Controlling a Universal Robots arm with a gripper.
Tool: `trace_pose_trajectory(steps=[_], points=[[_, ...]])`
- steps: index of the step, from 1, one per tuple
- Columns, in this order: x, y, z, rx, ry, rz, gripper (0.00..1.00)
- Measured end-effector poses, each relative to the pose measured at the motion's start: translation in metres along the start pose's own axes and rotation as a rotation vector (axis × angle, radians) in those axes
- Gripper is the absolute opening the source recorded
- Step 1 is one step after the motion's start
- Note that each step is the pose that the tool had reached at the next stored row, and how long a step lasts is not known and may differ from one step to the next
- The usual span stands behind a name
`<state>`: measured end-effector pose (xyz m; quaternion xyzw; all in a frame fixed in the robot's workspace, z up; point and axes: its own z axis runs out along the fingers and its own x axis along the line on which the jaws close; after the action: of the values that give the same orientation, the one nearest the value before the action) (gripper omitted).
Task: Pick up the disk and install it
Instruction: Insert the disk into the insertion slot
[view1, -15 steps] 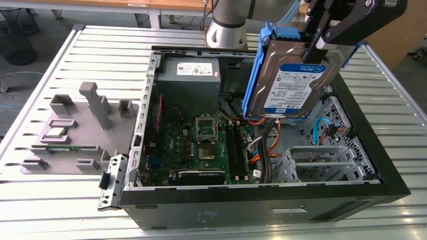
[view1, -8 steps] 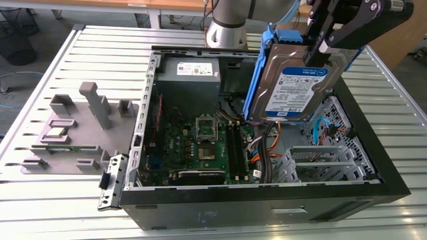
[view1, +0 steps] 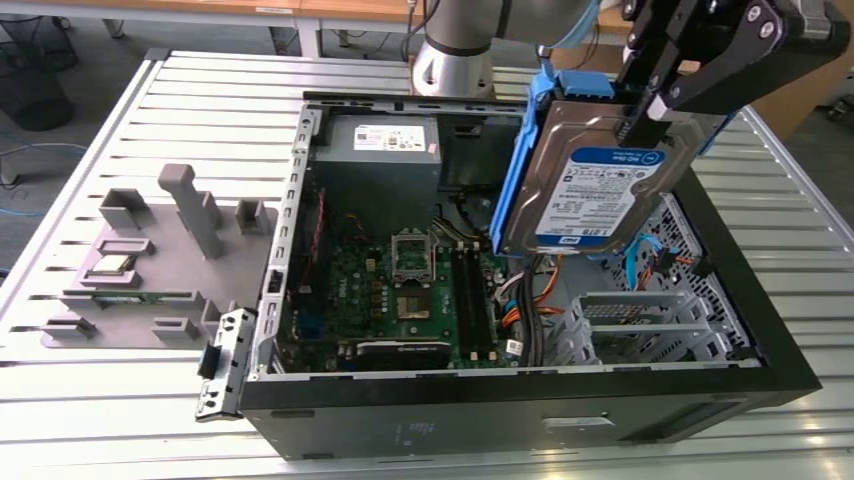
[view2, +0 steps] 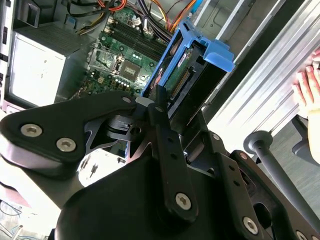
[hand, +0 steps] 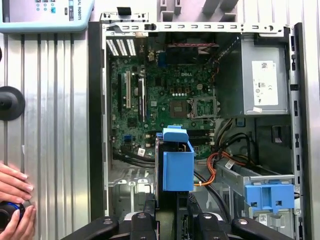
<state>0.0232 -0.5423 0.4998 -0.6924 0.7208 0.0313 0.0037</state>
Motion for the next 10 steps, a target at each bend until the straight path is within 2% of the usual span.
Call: trace_pose_trajectory(steps=[10], points=[[0.0143,-0.0018,-0.0005,0.0001,0.0021,0.0,0.35]])
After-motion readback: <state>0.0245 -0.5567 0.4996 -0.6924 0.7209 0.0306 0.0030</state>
